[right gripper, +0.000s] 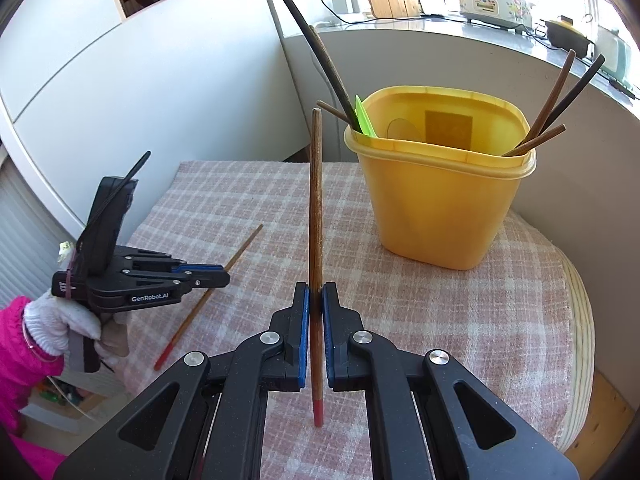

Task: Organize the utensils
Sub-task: 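Lift both chopsticks upright and carry them over the yellow container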

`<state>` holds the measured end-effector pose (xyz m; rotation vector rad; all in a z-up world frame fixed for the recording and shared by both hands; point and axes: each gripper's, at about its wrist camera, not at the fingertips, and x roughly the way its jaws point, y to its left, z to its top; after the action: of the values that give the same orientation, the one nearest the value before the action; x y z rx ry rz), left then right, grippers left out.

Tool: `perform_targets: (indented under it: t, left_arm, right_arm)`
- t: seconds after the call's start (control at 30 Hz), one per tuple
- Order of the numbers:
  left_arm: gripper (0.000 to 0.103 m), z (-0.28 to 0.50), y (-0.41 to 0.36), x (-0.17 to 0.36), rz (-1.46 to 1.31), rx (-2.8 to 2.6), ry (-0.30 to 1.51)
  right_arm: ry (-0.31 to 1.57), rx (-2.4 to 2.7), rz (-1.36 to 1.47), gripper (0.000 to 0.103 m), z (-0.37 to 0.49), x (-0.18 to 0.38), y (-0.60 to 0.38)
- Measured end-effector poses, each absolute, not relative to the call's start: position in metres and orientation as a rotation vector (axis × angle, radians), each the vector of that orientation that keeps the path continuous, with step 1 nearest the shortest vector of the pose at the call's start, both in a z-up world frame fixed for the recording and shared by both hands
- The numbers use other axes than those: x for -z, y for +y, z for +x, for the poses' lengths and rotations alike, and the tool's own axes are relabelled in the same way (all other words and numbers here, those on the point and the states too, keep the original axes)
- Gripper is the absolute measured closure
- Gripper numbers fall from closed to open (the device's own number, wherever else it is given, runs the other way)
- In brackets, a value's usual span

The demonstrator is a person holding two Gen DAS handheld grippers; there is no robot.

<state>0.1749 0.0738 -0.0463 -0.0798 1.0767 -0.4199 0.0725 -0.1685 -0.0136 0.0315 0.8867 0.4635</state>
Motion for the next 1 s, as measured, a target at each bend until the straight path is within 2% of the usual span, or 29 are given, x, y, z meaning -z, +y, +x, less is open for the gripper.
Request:
perform_targets:
  t: [0.5, 1.0]
  left_arm:
    - [0.1, 0.151, 0.096, -0.043, -0.136, 0.431, 0.805]
    - [0.099, 0.16, 0.053, -0.104, -0.141, 0.545, 0.613]
  right_arm:
    - [0.763, -0.425, 0.032, 0.098, 0.064, -0.012, -0.181]
    - [0.613, -0.365, 0.051, 0.098, 0.063, -0.05, -0.207]
